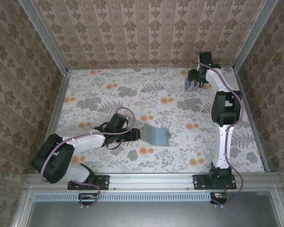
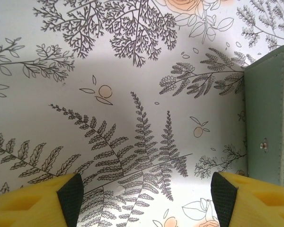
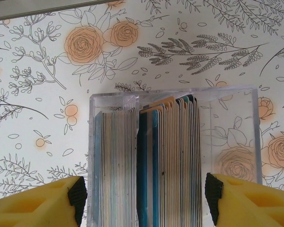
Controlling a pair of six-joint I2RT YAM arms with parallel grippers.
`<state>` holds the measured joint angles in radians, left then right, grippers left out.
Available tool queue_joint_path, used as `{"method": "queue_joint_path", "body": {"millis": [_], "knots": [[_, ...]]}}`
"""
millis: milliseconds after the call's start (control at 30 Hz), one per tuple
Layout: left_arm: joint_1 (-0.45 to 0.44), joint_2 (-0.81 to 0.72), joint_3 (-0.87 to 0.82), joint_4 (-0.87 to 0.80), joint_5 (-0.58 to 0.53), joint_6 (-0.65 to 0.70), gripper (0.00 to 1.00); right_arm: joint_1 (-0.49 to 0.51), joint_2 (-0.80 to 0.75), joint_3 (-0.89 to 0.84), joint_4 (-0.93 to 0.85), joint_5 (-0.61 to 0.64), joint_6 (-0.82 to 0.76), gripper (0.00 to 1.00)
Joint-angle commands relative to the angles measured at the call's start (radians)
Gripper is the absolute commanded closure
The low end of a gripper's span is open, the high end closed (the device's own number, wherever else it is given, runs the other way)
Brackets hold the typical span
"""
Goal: Put the credit cards into the card holder
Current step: Move the storage box to the center of the table.
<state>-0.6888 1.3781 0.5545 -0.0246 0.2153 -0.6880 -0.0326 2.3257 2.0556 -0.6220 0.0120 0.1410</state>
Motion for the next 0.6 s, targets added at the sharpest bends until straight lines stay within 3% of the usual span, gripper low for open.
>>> {"method": "queue_joint_path", "body": {"millis": [0, 233, 567], "knots": [[0.002, -0.067, 0.014, -0.050, -0.009, 0.001, 0.22, -0.004, 0.022, -0.009, -0.016, 0.019, 0.008, 0.29], [-0.001, -0.155, 0.095, -0.114, 0.048, 0.031, 0.12, -0.005, 0.024, -0.026, -0.022, 0.014, 0.002, 0.29], [-0.053, 0.009, 0.195, -0.143, 0.023, 0.056, 0.08, -0.004, 0.025, -0.055, -0.019, -0.034, 0.017, 0.34]]}}
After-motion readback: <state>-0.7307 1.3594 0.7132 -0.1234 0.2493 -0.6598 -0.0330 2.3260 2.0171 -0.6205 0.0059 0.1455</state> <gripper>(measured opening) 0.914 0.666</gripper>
